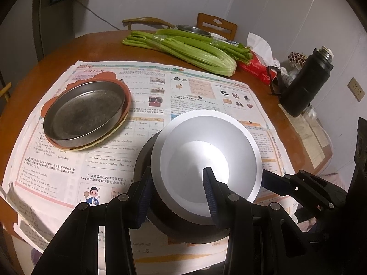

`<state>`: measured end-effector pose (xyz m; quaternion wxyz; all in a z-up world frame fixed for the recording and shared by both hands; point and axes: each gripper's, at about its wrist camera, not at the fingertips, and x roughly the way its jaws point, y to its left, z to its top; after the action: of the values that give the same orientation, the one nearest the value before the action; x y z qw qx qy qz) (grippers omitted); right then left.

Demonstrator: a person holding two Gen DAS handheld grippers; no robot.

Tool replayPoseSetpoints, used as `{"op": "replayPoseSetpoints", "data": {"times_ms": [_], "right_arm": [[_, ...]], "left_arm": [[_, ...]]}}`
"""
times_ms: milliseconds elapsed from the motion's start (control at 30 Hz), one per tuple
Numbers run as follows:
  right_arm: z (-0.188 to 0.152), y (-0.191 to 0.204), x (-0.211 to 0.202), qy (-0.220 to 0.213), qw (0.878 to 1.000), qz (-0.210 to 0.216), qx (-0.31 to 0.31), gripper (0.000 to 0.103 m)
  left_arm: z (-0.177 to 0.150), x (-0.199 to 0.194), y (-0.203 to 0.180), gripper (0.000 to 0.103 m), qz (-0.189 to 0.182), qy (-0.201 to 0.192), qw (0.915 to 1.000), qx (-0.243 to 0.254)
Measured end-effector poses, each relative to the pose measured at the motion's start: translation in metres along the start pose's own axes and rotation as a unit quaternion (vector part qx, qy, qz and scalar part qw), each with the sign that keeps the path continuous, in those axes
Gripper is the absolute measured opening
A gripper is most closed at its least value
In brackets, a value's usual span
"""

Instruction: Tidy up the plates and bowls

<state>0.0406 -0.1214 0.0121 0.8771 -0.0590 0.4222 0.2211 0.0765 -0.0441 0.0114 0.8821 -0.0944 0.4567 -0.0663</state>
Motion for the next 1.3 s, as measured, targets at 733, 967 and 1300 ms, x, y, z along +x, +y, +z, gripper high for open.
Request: {"op": "replayPoseSetpoints", "data": {"times_ms": [733, 967, 1300], "right_arm": [[-0.001, 0.001, 0.003, -0.002, 0.999, -0.030, -0.011, 0.044], [0.000, -0.002, -0.001, -0.008, 1.000, -0.027, -0.004, 0.045], [0.002, -0.004, -0.008, -0.018, 0.999, -0.028, 0.001, 0.045]], "left_arm": [[-0.002, 0.002, 0.006, 0.045, 0.009, 0.000, 1.0000, -0.002], [-0.002, -0.002, 0.008, 0.046, 0.010, -0.003, 0.9999, -0.003], [-0.001, -0.009, 0.010, 0.050, 0.008, -0.013, 0.9999, -0.006]]}}
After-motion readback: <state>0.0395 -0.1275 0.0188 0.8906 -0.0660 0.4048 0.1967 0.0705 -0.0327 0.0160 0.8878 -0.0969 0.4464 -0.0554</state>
